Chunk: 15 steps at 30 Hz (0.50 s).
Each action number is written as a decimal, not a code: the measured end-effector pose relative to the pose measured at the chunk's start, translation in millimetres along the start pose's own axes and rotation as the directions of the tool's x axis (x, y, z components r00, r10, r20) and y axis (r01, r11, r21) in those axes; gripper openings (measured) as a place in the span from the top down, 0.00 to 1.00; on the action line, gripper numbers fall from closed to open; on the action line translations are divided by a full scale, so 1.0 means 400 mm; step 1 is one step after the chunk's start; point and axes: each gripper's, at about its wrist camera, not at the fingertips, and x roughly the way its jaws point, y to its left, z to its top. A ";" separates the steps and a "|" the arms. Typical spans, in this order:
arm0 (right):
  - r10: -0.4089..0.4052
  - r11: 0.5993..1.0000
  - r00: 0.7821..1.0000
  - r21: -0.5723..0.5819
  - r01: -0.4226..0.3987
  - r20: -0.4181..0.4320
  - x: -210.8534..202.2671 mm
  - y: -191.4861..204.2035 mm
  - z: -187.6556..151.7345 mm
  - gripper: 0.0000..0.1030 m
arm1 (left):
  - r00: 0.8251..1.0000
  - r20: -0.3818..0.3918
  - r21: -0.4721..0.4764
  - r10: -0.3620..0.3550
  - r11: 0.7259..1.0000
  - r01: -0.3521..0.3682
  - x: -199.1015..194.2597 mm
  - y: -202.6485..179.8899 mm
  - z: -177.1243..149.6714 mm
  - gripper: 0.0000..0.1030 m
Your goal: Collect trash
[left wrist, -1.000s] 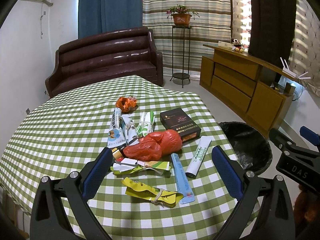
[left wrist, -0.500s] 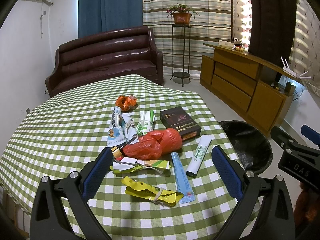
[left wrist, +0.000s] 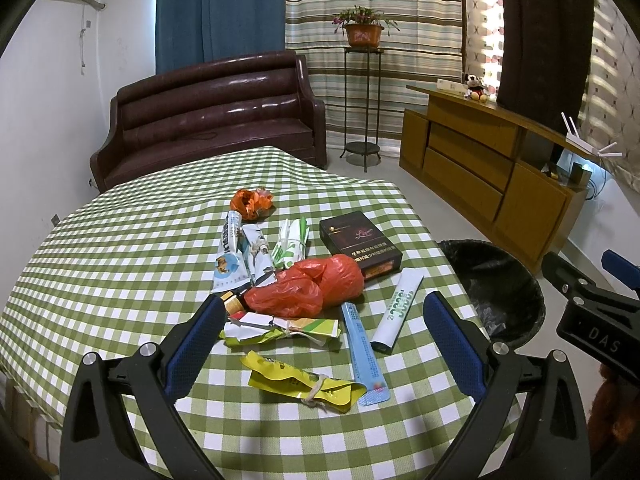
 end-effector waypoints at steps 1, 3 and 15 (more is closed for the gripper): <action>0.000 1.000 1.000 0.000 0.000 0.000 0.000 0.000 0.000 0.04 | 1.000 0.000 0.000 0.000 1.000 0.000 0.000 0.000 0.000 0.06; 0.000 1.000 1.000 0.000 0.000 -0.001 0.000 -0.001 0.000 0.04 | 1.000 -0.001 0.000 -0.001 1.000 0.001 0.000 0.000 0.001 0.06; -0.002 1.000 1.000 -0.001 0.002 -0.002 0.013 0.011 -0.001 0.04 | 1.000 -0.005 0.000 -0.001 1.000 0.001 0.005 -0.005 -0.002 0.06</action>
